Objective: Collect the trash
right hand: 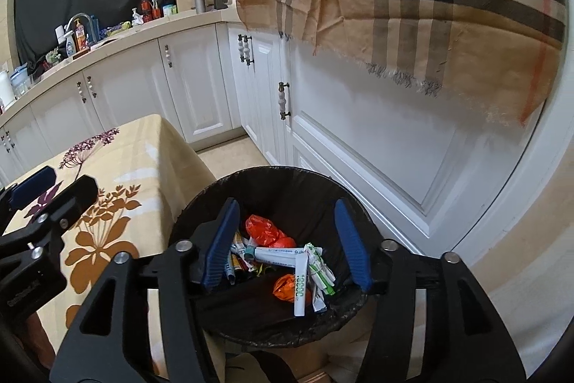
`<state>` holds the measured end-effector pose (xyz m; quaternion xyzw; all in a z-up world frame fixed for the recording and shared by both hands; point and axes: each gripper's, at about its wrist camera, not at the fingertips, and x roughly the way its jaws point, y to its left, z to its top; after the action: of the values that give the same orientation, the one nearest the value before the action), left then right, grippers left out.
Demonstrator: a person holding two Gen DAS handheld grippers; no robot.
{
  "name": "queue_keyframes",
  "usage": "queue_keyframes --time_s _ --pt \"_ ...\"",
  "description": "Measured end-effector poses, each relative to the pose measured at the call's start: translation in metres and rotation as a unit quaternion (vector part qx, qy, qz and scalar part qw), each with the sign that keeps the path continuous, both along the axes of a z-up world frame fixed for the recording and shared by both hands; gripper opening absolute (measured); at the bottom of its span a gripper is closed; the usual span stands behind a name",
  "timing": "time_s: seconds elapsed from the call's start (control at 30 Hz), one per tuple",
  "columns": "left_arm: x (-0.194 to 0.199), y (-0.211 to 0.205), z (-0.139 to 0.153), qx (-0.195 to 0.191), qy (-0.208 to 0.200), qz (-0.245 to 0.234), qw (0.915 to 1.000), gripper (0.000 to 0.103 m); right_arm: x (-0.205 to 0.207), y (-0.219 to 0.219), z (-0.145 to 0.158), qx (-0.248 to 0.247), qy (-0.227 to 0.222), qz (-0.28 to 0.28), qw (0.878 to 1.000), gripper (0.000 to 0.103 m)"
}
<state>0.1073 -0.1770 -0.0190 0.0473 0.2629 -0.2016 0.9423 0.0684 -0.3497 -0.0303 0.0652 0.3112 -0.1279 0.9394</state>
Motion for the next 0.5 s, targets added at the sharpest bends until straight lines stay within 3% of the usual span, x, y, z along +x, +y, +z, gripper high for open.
queue_keyframes --time_s 0.5 --pt "-0.046 0.04 0.021 -0.004 -0.035 0.024 0.9991 0.084 -0.052 0.036 0.027 -0.031 -0.032 0.009 0.999 0.07"
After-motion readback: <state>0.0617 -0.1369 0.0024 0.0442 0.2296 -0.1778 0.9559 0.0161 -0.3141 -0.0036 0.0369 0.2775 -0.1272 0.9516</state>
